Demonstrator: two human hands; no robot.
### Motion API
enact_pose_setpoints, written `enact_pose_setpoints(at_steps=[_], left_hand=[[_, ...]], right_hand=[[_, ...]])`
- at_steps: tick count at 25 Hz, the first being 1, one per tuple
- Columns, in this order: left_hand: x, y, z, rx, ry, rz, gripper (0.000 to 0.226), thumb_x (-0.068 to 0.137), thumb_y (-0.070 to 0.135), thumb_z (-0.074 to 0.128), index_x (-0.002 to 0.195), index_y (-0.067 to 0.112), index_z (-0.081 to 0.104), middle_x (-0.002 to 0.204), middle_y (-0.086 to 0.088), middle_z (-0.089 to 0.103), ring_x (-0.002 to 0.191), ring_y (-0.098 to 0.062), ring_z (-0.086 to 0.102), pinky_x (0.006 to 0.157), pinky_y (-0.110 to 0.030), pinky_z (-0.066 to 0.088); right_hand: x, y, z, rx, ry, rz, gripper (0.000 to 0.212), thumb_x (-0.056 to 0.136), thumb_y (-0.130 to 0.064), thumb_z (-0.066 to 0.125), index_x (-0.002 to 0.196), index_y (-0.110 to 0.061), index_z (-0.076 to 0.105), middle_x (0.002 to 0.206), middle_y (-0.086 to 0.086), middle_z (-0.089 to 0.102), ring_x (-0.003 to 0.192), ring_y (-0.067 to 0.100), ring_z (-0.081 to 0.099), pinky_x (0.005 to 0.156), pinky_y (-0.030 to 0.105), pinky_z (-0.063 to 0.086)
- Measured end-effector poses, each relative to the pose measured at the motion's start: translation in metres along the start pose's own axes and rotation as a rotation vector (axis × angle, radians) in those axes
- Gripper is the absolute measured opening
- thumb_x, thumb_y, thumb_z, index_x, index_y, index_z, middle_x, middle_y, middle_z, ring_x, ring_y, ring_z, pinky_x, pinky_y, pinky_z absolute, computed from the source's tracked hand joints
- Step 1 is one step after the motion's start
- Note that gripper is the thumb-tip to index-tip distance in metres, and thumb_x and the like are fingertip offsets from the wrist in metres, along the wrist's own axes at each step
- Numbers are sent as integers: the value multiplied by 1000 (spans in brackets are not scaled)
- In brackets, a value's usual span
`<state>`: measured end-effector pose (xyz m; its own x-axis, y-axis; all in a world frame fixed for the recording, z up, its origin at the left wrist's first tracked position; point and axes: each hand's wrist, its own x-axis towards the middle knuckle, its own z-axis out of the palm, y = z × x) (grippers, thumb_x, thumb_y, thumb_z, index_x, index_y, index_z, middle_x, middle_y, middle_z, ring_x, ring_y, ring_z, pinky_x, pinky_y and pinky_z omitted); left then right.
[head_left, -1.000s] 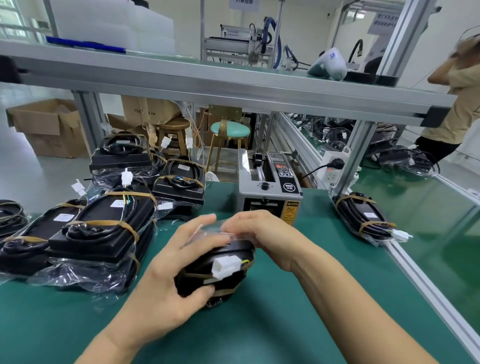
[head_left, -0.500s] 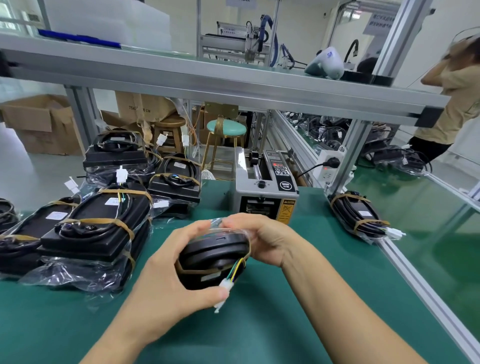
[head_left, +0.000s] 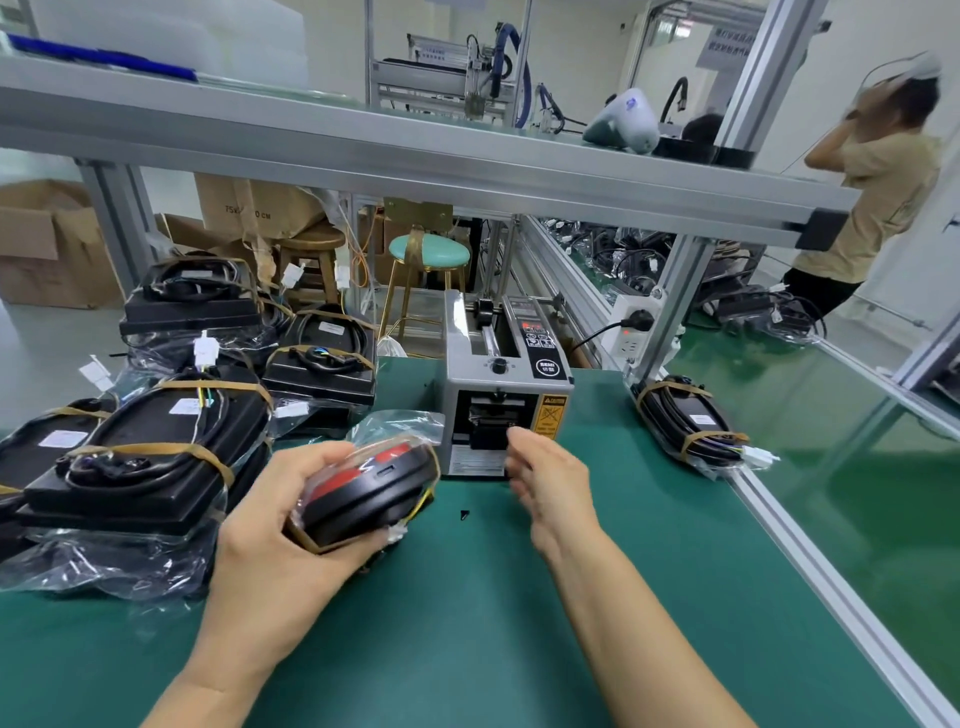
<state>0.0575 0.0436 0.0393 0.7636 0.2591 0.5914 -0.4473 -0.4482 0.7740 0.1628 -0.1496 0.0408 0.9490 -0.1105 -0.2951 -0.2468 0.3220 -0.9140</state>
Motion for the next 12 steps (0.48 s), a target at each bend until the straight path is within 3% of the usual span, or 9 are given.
enact_pose_setpoints(at_steps=[2, 5, 9, 12], left_hand=[[-2, -2, 3, 47, 13, 38, 67, 49, 26, 93, 109, 26, 61, 104, 15, 61, 97, 1, 58, 88, -7, 40], [-5, -3, 11, 107, -17, 112, 63, 54, 19, 91, 110, 17, 62, 106, 7, 60, 100, -10, 60, 91, -20, 44], [-4, 0, 13, 100, -19, 138, 57, 56, 23, 83, 109, 17, 62, 106, 3, 60, 100, -17, 61, 90, -33, 47], [-5, 1, 14, 105, -18, 149, 57, 56, 23, 82, 109, 17, 63, 107, 4, 60, 100, -19, 61, 88, -39, 48]], right_hand=[[4, -3, 1, -97, 192, -130, 9, 86, -13, 67, 81, -17, 73, 62, -3, 58, 57, 9, 49, 53, 16, 44], [7, -5, 12, -211, 216, -188, 23, 86, -17, 66, 65, -23, 69, 55, -2, 56, 53, 12, 44, 58, 25, 44], [17, -5, 23, -275, 287, -165, 14, 85, -23, 70, 72, -22, 68, 55, -1, 60, 51, 13, 49, 64, 32, 48], [26, -7, 28, -234, 340, -126, 15, 81, -20, 74, 67, -19, 67, 53, 0, 59, 50, 14, 49, 59, 30, 44]])
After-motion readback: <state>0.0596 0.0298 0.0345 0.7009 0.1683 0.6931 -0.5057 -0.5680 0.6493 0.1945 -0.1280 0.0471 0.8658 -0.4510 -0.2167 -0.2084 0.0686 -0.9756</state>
